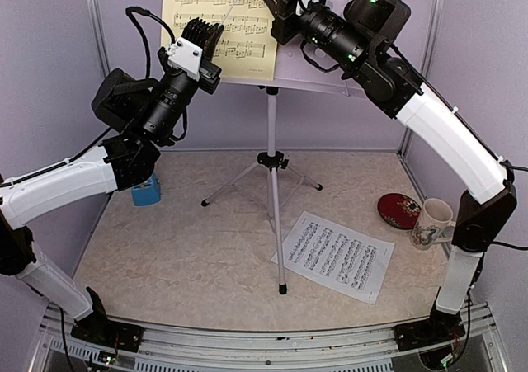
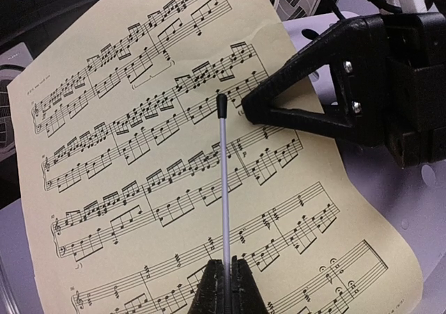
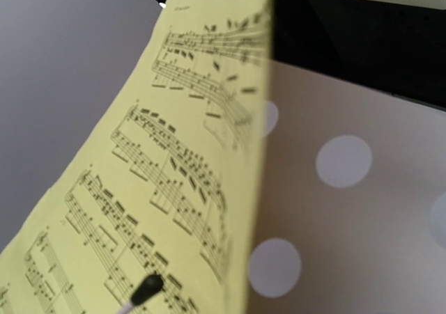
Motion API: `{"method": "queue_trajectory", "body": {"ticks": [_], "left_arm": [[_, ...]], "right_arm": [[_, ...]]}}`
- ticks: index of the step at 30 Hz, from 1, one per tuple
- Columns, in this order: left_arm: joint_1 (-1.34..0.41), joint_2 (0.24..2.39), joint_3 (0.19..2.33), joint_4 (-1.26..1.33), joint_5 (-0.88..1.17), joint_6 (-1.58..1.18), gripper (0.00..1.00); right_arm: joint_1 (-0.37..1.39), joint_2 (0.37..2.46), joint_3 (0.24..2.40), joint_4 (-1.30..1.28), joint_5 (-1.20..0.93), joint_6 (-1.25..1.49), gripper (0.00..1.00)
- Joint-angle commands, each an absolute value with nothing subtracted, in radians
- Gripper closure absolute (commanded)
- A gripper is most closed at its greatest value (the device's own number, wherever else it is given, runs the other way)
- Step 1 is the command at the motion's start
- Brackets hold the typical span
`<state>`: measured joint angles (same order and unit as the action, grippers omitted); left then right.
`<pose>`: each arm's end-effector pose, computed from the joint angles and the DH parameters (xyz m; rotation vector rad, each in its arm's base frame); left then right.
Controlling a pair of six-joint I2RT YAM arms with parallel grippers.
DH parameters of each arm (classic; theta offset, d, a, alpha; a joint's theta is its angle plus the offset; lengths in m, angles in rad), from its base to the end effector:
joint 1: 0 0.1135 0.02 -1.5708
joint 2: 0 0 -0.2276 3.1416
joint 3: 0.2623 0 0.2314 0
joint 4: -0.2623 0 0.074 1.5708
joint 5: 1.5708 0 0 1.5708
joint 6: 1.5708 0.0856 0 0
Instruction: Set up the instrument practice props
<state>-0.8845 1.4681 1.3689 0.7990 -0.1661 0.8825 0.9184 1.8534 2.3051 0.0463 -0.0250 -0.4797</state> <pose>0.2303 -0.2588 0.4795 0.5730 0.6714 0.0705 0.2403 0.3180 0.5598 -0.7132 0.8130 0.4089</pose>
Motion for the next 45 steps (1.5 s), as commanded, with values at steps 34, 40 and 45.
{"method": "queue_trajectory", "body": {"ticks": [34,40,45], "left_arm": [[-0.999,1.412,1.252,0.852,-0.253,0.902,0.52],[-1.044,1.383,1.177,0.874,-0.322,0.882,0.47],[-1.072,1.353,1.102,0.853,-0.370,0.819,0.41]], "right_arm": [[0.917,1.805,2.243,0.156,-0.056,-0.496,0.64],[0.923,1.757,2.201,0.166,-0.053,-0.485,0.42],[0.924,1.686,2.125,0.171,-0.062,-0.468,0.17]]}}
